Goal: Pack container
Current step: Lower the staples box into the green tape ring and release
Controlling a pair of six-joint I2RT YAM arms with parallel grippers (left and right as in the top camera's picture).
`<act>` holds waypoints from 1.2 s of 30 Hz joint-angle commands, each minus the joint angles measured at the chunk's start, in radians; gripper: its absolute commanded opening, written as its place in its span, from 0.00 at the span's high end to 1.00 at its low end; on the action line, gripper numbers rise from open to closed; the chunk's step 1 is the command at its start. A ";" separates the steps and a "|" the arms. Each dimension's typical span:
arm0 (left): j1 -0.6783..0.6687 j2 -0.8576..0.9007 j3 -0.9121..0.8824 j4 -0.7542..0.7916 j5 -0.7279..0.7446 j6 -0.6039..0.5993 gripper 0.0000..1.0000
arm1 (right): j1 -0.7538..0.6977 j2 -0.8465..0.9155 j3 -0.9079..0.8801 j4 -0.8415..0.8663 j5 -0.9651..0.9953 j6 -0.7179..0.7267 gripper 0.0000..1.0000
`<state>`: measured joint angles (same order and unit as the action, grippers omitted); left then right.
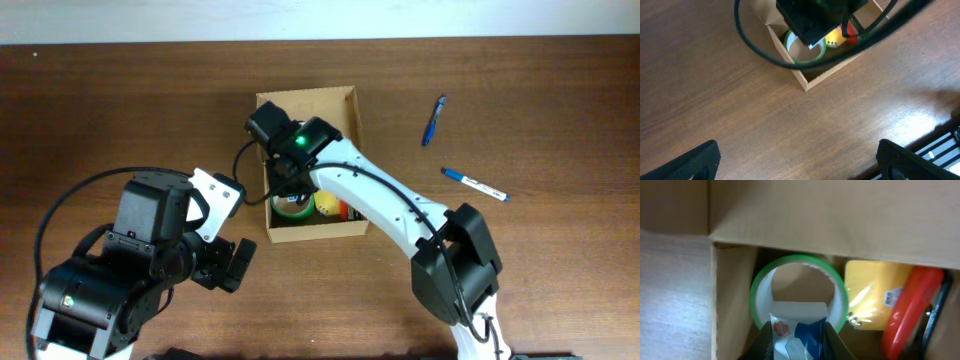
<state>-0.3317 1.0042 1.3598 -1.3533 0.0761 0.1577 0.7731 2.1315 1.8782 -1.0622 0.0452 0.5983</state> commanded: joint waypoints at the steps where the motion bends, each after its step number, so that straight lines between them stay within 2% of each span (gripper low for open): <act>1: -0.001 0.000 0.018 0.002 0.014 0.016 0.01 | 0.008 0.019 -0.024 0.010 0.021 0.010 0.78; 17: -0.001 0.000 0.018 0.002 0.014 0.016 0.00 | 0.013 0.019 -0.029 0.051 0.078 0.013 0.78; 19: -0.001 0.000 0.018 0.002 0.014 0.016 0.00 | 0.013 0.019 -0.029 0.053 0.080 0.013 0.55; 20: -0.001 0.000 0.018 0.002 0.014 0.016 0.00 | 0.013 0.019 -0.029 0.054 0.080 0.013 0.48; 22: -0.001 0.000 0.018 0.002 0.014 0.016 0.00 | 0.013 0.019 -0.029 0.054 0.080 0.013 0.43; 29: -0.001 0.000 0.018 0.002 0.014 0.016 0.00 | 0.012 0.015 -0.024 0.039 0.064 0.012 0.43; 36: -0.001 0.000 0.018 0.002 0.014 0.016 0.00 | -0.002 -0.040 0.094 -0.105 0.065 0.008 0.43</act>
<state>-0.3317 1.0042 1.3598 -1.3533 0.0761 0.1577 0.7780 2.1319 1.8996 -1.1538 0.1009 0.6018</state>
